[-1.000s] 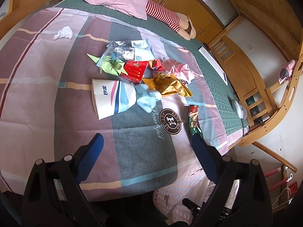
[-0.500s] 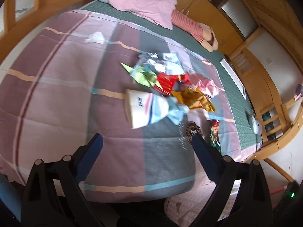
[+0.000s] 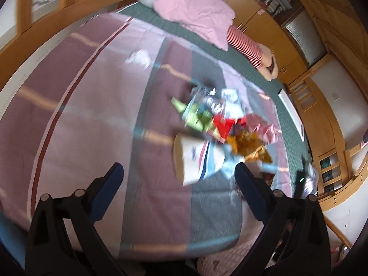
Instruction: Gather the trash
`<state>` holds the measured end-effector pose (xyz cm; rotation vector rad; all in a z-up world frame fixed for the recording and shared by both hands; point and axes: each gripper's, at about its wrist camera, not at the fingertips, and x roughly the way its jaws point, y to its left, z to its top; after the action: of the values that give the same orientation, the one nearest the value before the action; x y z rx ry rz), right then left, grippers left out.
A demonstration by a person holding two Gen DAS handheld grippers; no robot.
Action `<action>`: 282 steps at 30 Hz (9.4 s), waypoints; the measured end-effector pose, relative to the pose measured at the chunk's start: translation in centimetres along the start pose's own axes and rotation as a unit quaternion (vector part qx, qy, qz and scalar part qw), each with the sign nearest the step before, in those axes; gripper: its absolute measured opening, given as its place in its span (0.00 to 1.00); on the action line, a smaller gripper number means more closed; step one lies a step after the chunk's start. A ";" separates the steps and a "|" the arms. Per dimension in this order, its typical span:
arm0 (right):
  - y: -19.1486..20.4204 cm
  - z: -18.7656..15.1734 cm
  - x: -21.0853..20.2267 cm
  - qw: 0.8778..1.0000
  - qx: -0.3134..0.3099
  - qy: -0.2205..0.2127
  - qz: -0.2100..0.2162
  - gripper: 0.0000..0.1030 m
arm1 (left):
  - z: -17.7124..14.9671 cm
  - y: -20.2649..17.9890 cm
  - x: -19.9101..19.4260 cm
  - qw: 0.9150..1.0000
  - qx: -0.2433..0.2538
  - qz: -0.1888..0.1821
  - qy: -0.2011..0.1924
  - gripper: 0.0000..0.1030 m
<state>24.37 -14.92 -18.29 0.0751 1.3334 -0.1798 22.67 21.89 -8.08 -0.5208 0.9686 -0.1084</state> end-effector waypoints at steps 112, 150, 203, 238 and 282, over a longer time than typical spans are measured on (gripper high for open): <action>-18.6 -21.6 -20.1 0.946 0.260 -0.192 0.040 0.69 | -19.3 -19.8 -0.9 0.853 0.300 -0.375 0.205 0.90; 40.2 11.6 -1.7 0.961 -0.181 -0.133 0.160 0.04 | -5.4 14.5 -7.8 0.940 -0.322 0.084 -0.074 0.95; 17.9 -9.3 -9.9 0.975 0.044 -0.114 0.188 0.12 | -4.6 10.0 -3.8 0.973 -0.224 0.049 0.010 0.95; 11.2 -9.7 -10.6 0.962 0.145 -0.181 0.142 0.12 | -2.3 2.7 7.3 0.997 -0.015 0.005 0.078 0.95; 11.8 -9.4 -9.9 0.965 0.138 -0.170 0.147 0.12 | -5.3 -2.7 -4.2 0.987 0.114 0.071 -0.089 0.27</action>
<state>15.19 -0.97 -11.47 0.4571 0.9348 -0.1185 16.34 18.90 -6.06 -0.2455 0.8033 -0.0432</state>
